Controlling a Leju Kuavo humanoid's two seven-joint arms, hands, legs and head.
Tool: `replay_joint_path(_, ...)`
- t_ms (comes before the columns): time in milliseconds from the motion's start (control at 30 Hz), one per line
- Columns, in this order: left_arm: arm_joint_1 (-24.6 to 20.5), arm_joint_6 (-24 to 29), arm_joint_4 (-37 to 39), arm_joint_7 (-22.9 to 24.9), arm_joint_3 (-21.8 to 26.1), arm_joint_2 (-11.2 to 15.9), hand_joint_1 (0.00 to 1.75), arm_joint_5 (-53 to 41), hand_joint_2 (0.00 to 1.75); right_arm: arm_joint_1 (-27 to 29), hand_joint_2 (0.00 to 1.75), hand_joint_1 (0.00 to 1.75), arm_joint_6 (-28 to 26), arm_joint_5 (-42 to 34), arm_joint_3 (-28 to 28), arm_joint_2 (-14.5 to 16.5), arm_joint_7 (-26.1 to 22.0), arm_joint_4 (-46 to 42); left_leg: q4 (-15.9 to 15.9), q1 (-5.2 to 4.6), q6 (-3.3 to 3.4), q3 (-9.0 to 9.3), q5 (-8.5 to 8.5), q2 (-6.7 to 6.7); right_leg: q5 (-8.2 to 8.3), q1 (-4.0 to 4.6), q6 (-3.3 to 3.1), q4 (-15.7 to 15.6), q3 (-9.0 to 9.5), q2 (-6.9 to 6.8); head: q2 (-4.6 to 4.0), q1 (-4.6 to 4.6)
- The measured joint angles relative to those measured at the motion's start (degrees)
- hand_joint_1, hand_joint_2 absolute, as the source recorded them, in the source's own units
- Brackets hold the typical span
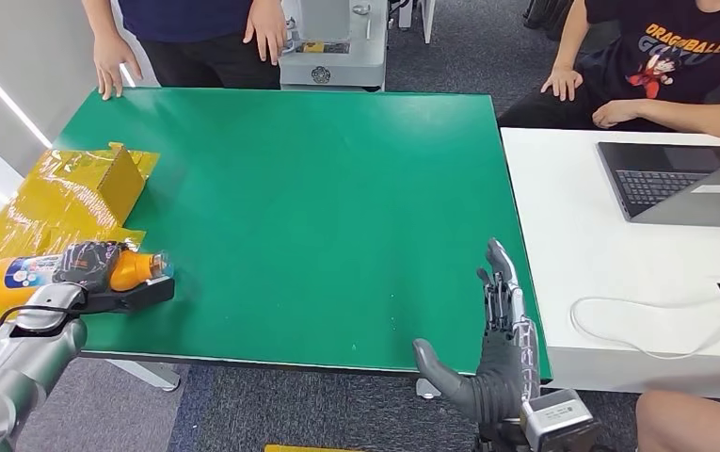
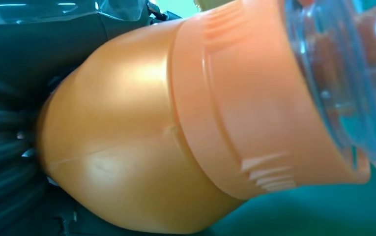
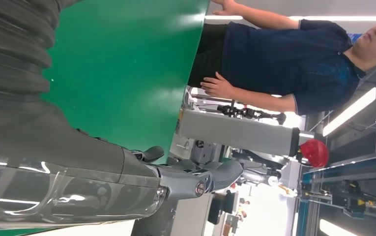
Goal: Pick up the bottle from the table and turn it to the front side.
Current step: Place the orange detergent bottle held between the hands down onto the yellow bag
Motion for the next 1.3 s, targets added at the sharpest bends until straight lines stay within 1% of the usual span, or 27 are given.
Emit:
replay_joint_path(200,-0.80,0.28,-0.02,-1.88,0.00,-0.80,1.75,-2.15,1.75,-0.31,1.75,0.00,0.29,-0.34,-0.01,-0.01,-0.08,0.05,0.02,0.00,0.00,0.03,0.01,0.00,0.01,0.00,0.00,0.00,0.00,0.00,0.00,0.00)
replay_joint_path(567,-7.10,-1.47,-0.02,-2.87,-0.40,-4.81,1.75,-5.86,1.75,-0.74,1.75,0.00,-1.51,-0.49,-0.01,-0.01,-0.03,-0.14,0.04,-0.01,0.01,0.03,0.01,0.01,0.05,-0.01,0.00,0.00,0.01,0.01,0.00,0.00)
replay_joint_path(767,-9.16,-2.21,-0.02,-2.81,-0.55,-6.32,1.75,-5.99,1.75,0.39,1.75,0.00,-2.30,0.40,-0.01,-0.02,0.42,-1.27,0.03,-0.01,0.01,0.03,0.00,0.03,0.04,-0.01,0.00,0.00,0.01,0.02,0.00,-0.01)
replay_joint_path(1000,-9.27,-2.40,-0.02,-2.11,-0.56,-6.62,1.75,-5.97,1.75,0.82,1.75,0.00,-2.46,0.87,-0.01,-0.03,1.05,-2.33,0.03,0.00,0.00,0.03,0.00,0.03,0.04,0.00,0.00,0.01,0.02,0.03,0.00,0.00)
replay_joint_path(1300,-8.66,-2.47,-0.02,-1.29,-0.56,-5.97,1.75,-5.48,1.75,0.50,1.75,0.00,-1.31,1.10,-0.01,-0.01,1.92,-2.78,0.02,0.00,0.00,0.03,0.00,0.01,0.04,0.00,0.00,0.02,0.03,0.02,0.00,0.00)
